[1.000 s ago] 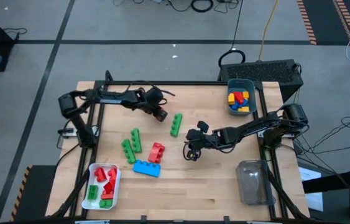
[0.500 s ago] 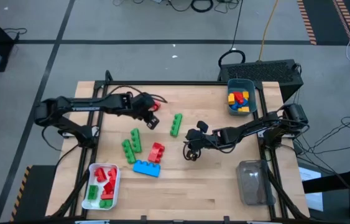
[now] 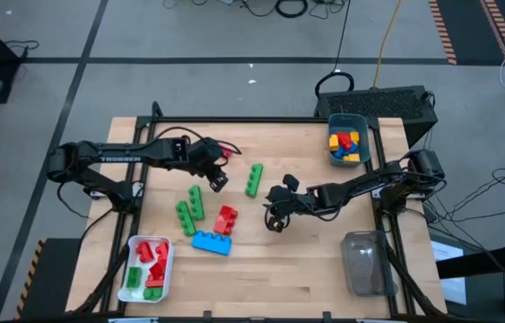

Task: Sort blocks by size
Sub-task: Put the two stud red game piece into the white bin

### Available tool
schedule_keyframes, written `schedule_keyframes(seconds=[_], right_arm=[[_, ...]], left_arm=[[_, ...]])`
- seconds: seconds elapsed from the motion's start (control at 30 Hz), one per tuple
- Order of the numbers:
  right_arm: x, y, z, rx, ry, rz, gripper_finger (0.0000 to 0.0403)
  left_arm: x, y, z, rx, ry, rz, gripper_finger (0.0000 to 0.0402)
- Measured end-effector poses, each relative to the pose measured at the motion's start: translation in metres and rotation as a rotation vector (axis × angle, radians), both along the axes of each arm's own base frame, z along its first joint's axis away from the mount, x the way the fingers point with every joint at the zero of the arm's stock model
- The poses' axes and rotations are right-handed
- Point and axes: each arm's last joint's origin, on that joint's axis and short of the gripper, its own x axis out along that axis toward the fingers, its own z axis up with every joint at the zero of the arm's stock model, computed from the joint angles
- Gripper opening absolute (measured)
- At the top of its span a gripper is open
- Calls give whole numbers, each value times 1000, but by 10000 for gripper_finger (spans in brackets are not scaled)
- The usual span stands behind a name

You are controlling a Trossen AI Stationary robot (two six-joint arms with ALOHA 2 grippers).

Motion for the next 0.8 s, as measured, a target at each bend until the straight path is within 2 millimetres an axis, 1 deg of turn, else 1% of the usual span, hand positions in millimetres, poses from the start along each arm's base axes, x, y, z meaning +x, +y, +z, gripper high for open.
schedule_keyframes(seconds=[0.13, 0.3, 0.53, 0.67, 0.8], right_arm=[[0, 0, 0, 0, 0, 0, 105], [-1, 0, -1, -2, 13, 1, 105], [-7, 0, -7, 9, 105, 25, 105], [-8, 0, -8, 3, 124, 22, 105], [-8, 0, -8, 3, 125, 22, 105]], left_arm=[[1, 1, -1, 35, 11, -32, 102], [9, 5, -11, 126, 60, -29, 139], [23, 13, -43, 100, 164, -42, 175], [29, 19, -63, 83, 236, -67, 181], [33, 24, -79, 49, 272, -85, 181]])
